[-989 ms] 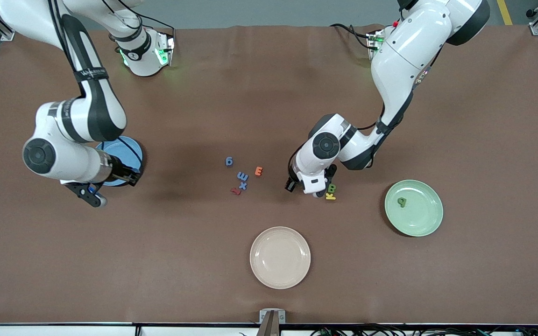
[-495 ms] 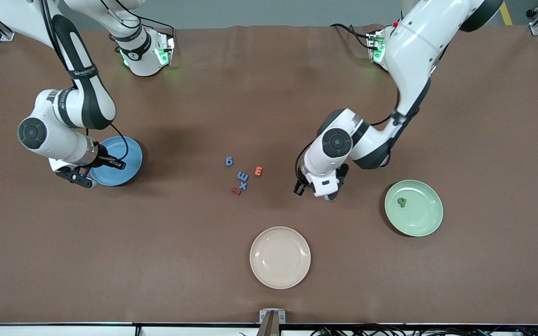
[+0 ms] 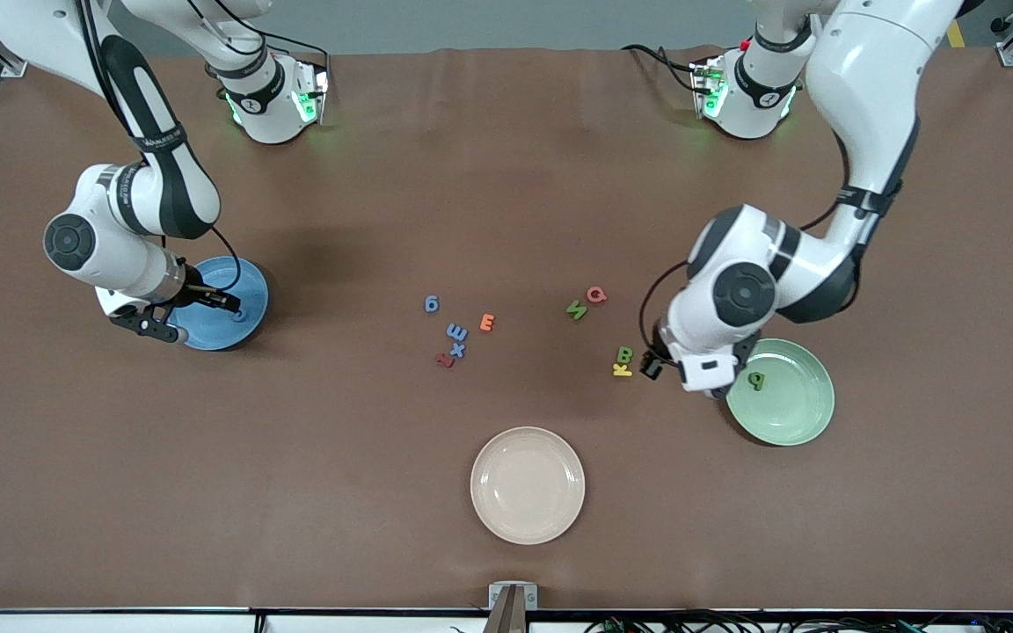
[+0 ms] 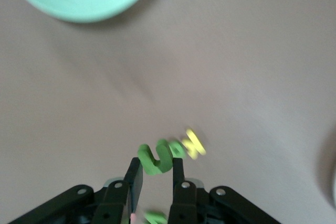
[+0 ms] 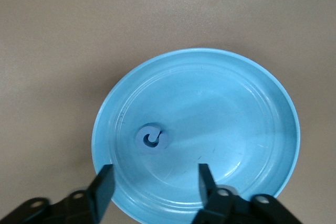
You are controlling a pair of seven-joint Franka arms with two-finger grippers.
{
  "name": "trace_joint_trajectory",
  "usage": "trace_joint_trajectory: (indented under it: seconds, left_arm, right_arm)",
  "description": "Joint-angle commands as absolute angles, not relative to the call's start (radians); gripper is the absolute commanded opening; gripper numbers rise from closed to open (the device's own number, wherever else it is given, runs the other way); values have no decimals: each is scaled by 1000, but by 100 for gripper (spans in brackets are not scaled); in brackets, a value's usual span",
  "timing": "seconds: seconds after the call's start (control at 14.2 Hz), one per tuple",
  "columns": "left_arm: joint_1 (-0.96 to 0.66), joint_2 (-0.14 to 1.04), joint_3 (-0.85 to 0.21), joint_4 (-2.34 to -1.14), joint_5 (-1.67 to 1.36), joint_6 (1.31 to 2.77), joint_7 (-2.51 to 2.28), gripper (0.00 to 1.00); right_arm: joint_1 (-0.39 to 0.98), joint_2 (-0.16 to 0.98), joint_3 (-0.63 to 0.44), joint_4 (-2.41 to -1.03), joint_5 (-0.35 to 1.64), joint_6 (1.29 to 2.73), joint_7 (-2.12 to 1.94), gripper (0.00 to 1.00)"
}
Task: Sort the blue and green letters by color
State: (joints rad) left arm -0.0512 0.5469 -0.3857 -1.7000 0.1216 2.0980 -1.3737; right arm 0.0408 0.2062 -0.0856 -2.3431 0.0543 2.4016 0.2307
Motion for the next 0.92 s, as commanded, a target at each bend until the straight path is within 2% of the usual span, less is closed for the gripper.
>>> trace_joint_trajectory:
  seconds: [0.0, 0.42, 0.57, 0.85]
  left_arm:
    - [66, 482, -393, -1804, 124, 2088, -1165, 0]
    - [273, 488, -393, -1850, 124, 2091, -794, 4]
    - [325, 505, -393, -1845, 123, 2092, -662, 13]
    - [344, 517, -393, -1830, 123, 2102, -620, 13]
  right_arm:
    - [56, 170, -60, -2344, 44, 2396, 227, 100]
    - [296, 238, -58, -2179, 63, 2364, 424, 100]
    - [397, 313, -58, -2084, 63, 2361, 631, 100]
    - [524, 463, -57, -1887, 64, 2322, 822, 100]
